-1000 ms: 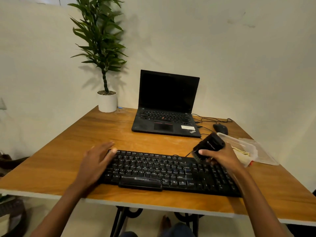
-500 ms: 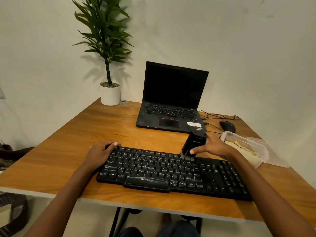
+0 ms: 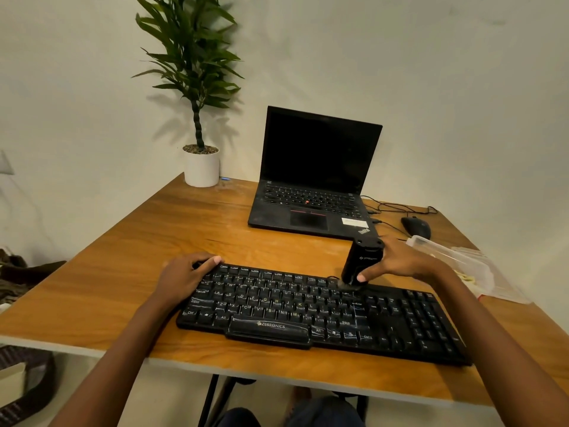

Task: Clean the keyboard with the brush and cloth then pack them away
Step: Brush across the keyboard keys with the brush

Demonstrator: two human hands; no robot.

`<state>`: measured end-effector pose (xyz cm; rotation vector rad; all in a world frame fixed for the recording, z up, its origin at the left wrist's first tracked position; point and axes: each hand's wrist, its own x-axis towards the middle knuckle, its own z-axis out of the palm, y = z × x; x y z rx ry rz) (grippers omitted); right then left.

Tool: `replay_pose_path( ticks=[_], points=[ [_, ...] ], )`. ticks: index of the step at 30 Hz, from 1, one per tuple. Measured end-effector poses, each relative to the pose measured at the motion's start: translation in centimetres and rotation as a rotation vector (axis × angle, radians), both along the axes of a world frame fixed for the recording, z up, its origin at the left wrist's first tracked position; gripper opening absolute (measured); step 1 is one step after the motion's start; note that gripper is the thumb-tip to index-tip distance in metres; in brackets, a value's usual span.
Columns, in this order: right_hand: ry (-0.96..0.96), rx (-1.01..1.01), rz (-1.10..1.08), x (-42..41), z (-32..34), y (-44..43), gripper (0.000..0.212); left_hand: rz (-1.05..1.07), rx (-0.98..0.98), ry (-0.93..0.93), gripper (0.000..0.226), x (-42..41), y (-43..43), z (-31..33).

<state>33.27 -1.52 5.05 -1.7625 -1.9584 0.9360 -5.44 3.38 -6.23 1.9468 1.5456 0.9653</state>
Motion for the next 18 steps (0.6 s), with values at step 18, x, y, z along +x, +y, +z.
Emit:
replay_pose_path(
  ticks=[18],
  points=[
    [0.027, -0.009, -0.02, -0.5, 0.1, -0.1, 0.047, -0.005, 0.037, -0.052, 0.024, -0.3, 0.3, -0.4]
  ],
)
